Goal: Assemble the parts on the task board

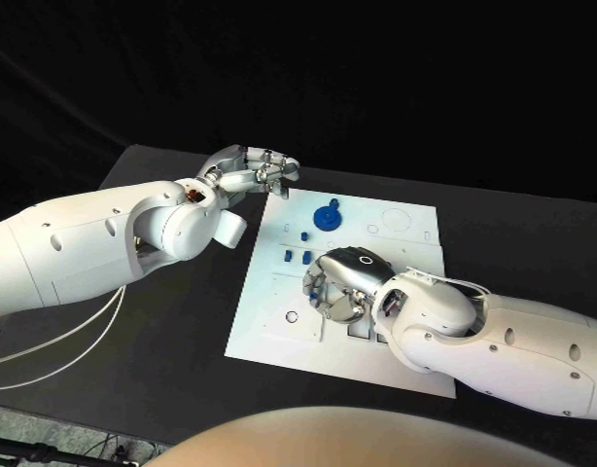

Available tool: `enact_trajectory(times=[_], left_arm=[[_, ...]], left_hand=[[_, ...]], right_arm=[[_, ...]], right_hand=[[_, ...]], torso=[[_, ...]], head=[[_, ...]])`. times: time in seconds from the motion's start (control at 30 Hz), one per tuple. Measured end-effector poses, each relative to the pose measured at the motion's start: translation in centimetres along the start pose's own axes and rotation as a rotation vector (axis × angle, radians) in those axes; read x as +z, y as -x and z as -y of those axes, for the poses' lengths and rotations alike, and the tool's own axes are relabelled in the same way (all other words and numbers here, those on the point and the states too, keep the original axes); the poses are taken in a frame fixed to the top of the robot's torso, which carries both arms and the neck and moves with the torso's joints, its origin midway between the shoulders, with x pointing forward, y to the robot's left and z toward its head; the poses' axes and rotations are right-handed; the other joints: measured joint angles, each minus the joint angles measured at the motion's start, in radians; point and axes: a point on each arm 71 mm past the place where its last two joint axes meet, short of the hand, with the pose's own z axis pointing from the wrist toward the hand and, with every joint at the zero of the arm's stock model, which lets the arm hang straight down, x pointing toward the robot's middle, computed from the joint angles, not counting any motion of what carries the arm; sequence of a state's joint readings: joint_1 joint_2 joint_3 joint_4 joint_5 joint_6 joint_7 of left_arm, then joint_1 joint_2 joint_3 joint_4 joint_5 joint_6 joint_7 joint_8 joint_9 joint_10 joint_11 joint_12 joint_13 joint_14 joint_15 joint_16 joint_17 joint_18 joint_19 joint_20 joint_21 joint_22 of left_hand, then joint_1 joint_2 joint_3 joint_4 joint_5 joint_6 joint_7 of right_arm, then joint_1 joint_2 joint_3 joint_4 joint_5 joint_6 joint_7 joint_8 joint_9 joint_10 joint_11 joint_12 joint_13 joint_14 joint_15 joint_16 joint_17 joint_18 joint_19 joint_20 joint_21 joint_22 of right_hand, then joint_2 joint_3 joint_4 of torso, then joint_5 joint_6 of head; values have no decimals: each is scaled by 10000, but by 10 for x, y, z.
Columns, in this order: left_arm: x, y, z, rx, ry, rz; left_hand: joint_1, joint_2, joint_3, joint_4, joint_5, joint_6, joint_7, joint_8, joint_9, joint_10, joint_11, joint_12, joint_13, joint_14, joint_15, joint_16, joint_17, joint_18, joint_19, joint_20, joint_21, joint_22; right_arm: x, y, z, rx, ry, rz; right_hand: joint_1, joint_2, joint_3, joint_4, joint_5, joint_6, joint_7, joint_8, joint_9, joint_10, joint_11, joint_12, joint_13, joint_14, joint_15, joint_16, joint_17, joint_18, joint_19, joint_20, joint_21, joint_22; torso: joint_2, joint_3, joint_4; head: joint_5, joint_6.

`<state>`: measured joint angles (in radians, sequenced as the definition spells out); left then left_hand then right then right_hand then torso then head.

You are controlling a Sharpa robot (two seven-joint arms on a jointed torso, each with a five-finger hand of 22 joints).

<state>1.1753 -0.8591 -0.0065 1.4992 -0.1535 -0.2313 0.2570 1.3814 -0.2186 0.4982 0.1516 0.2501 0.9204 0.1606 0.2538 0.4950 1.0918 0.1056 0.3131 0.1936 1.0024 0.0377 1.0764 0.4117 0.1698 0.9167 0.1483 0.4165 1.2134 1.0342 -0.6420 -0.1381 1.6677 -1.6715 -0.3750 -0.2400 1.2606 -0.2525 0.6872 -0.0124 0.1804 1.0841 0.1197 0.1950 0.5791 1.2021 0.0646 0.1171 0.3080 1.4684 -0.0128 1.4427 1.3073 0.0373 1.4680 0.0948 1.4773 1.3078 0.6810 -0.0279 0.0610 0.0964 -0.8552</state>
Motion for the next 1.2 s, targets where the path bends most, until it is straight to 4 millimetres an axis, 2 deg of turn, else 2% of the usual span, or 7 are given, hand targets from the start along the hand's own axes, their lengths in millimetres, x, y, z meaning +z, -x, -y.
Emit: enact_trajectory(times=[0.23, 0.37, 0.43, 0.5, 0.67, 0.93, 1.2], left_arm=[[0, 1, 0, 2, 7, 22], [0, 1, 0, 3, 10, 31], [0, 1, 0, 2, 12, 34], [0, 2, 0, 2, 14, 38], [0, 2, 0, 4, 17, 48], [0, 3, -1, 11, 26, 71], [0, 5, -1, 22, 44, 76]], left_hand=[[-29, -29, 0, 0, 0, -73, -1, 0, 9, 0, 0, 0, 13, 0, 0, 0, -1, 1, 0, 0, 0, 0], [-40, -40, 0, 0, 0, -73, -1, 0, 9, 0, -1, 0, 13, 0, 0, 0, -1, 0, 0, 0, 0, 0], [-71, -9, 0, 0, 0, -73, -1, 0, 14, 0, -1, 0, 13, 0, 0, 0, -1, 0, 0, 0, 0, -6], [-80, 0, 0, 0, 0, -73, -1, 0, 19, 0, -1, 0, 13, 0, 0, 0, -2, 0, 0, 0, 0, -10], [-79, 0, 0, 0, 0, -73, -1, 0, 19, 1, -1, 0, 21, 0, 0, 0, 9, 0, 0, 0, -38, -10], [-79, 0, 0, 0, 0, -73, -1, 0, 28, -35, -37, 0, 26, 0, 0, 0, 8, 0, 0, 0, -38, -18], [-78, 0, 0, 0, 0, -73, -1, 0, 27, -35, -37, 1, 28, 0, 0, 0, 7, 0, 0, 0, -37, -18]], right_arm=[[-2, 0, 1, -43, -16, 5], [-3, -1, 1, -41, 1, 4], [-3, -1, 1, -41, 20, 21], [-4, 0, 2, -51, 8, 37], [-7, 0, 5, -60, -33, 54], [-22, 5, 18, -88, -309, 151], [-44, 45, 41, -274, -846, 755]], right_hand=[[-69, -70, -63, 4, 106, -90, 47, -79, -6, -39, 35, -62, 30, 0, 0, 0, 0, 1, 0, 0, -101, -1], [-292, -293, -289, 44, 31, -866, 315, -535, -220, -719, 235, -298, 44, -19, 246, -238, -105, 1, -24, 139, -873, -2], [-315, -316, -692, 16, -3, -1294, 435, -778, -400, -1304, 400, -508, -253, -36, 326, -444, -396, 3, -76, 292, -1466, -2], [-286, -235, -1365, 12, 95, -1562, 336, -927, -562, -1704, 443, -521, -396, -36, 326, -603, -633, 166, -230, 353, -1939, -3], [60, 111, -2503, 130, 115, -1634, 278, -949, -805, -1968, 497, -327, -523, -36, 326, -679, -776, 166, -310, 372, -2256, -3], [199, 250, -2407, 346, 483, -1172, 357, -806, -927, -1782, 390, -17, -538, -36, 325, -580, -577, 166, -233, 298, -2053, -4], [195, 246, -2176, 415, 416, -1088, 343, -754, -1019, -1658, 372, 58, -597, -36, 325, -580, -540, 166, -157, 302, -1901, -5]], torso=[[-5, 11, -4], [-6, 13, -7], [-7, 13, -8], [-7, 13, -9], [-8, 13, -10], [-31, 12, -8], [-34, 11, -23]], head=[[-3, -12], [-2, -8], [-8, 6], [-15, 12], [-38, 25], [-139, 67], [-275, 197]])
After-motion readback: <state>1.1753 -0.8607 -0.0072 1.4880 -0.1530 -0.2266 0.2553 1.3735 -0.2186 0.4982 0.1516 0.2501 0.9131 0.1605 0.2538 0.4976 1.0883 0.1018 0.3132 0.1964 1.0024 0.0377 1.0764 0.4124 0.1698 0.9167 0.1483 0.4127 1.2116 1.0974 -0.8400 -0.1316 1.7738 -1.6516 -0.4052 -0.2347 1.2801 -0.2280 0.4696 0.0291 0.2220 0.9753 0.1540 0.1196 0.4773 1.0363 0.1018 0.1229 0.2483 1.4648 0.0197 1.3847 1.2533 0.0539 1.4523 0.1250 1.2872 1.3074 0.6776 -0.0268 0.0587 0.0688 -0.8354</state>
